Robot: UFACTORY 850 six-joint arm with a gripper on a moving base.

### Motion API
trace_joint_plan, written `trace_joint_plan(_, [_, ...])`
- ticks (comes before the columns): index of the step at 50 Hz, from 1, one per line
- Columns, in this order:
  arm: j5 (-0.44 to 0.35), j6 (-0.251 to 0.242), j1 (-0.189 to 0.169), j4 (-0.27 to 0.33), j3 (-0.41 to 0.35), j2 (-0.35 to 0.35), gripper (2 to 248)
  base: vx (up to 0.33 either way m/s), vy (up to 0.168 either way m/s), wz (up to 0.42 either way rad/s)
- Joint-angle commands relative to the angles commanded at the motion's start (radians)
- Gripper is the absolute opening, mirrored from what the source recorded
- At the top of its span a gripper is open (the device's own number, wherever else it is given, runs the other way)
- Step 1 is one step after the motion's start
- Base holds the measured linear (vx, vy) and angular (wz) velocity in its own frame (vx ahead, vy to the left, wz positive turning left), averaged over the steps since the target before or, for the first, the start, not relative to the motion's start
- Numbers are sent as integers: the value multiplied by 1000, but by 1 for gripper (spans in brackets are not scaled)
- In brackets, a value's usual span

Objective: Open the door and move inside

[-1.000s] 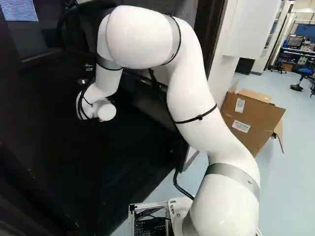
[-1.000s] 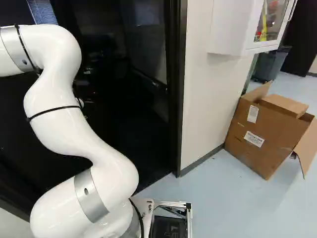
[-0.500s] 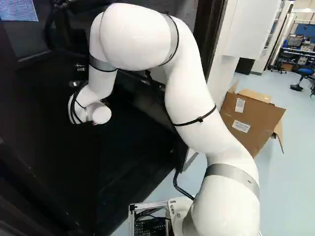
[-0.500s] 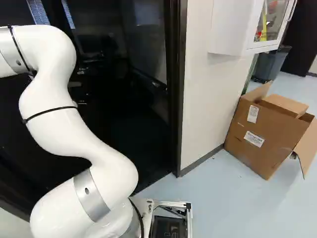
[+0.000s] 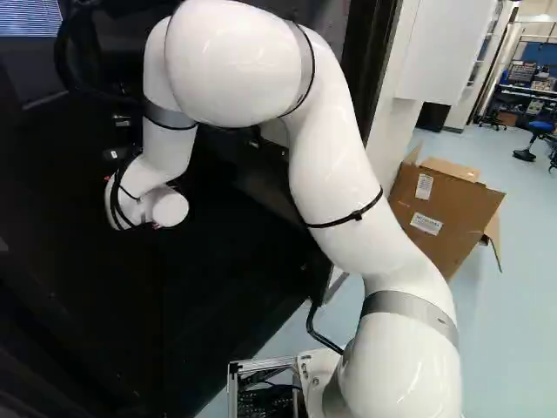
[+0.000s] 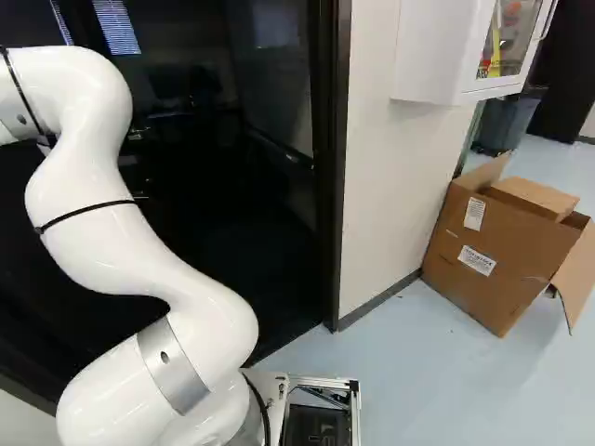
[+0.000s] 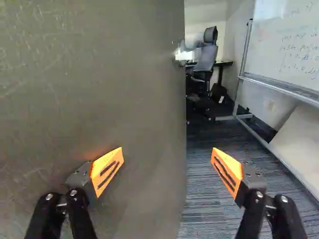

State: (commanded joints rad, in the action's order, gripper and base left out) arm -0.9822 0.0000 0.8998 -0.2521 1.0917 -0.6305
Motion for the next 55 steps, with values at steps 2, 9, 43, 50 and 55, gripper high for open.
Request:
trace_joint_plan(2, [0,0,5,3,0,0,247,0,0,0])
trace_joint_plan(9, [0,0,21,12,-1,1,247,0,0,0])
trace_joint_plan(43, [0,0,77,46,-11,8,247,0,0,0])
trace_joint_plan(50, [0,0,87,52,-8,6,247,0,0,0])
trace_joint_plan(55, [0,0,94,57,-5,4,247,0,0,0])
